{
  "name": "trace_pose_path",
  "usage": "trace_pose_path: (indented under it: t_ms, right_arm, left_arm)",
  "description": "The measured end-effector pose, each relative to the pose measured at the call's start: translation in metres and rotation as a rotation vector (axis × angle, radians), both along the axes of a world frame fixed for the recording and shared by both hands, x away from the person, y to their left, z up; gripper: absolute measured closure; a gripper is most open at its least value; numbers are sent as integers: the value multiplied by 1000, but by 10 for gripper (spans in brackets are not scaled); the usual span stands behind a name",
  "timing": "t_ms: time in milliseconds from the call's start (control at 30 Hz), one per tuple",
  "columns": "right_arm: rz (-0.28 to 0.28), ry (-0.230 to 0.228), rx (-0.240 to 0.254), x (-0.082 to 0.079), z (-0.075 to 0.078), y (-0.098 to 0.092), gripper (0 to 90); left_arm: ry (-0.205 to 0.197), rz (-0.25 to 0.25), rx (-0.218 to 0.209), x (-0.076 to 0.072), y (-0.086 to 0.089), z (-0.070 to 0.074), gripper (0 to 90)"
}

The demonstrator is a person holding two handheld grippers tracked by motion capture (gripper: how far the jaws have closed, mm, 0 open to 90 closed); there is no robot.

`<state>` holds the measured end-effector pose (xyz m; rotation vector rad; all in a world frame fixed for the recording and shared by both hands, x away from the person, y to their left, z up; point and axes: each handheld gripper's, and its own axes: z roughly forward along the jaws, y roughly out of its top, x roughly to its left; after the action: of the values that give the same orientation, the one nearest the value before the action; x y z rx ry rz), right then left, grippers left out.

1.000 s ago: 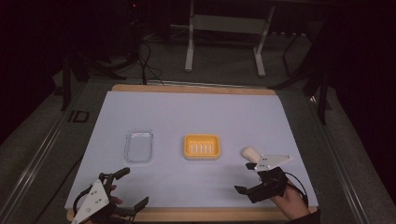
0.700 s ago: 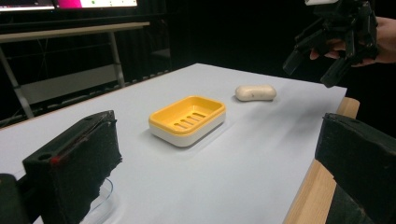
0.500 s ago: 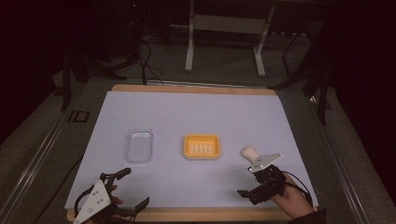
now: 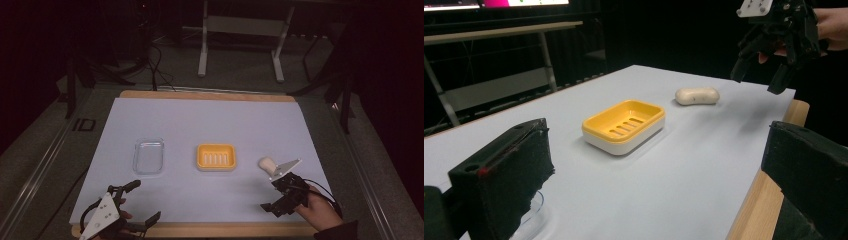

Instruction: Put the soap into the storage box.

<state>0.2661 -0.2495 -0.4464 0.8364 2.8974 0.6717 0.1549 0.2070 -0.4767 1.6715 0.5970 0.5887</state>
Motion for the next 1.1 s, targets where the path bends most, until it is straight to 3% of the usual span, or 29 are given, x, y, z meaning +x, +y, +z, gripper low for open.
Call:
trace_pose_path:
  t_ms: [300,500,767,1100]
  right_arm:
    - [-18,53,-69,6,1,-8,128]
    - [-19,93,-140,10,0,-11,127]
    - [-54,164,-205,18,-4,-17,133]
    - [-98,205,-278,27,-4,-27,130]
  left_arm:
    - [2,-3,2,0,-1,0,1]
    - [2,-3,3,-1,-1,0,1]
    - [2,-5,8,0,-1,0,1]
    - [1,-6,9,-1,-1,0,1]
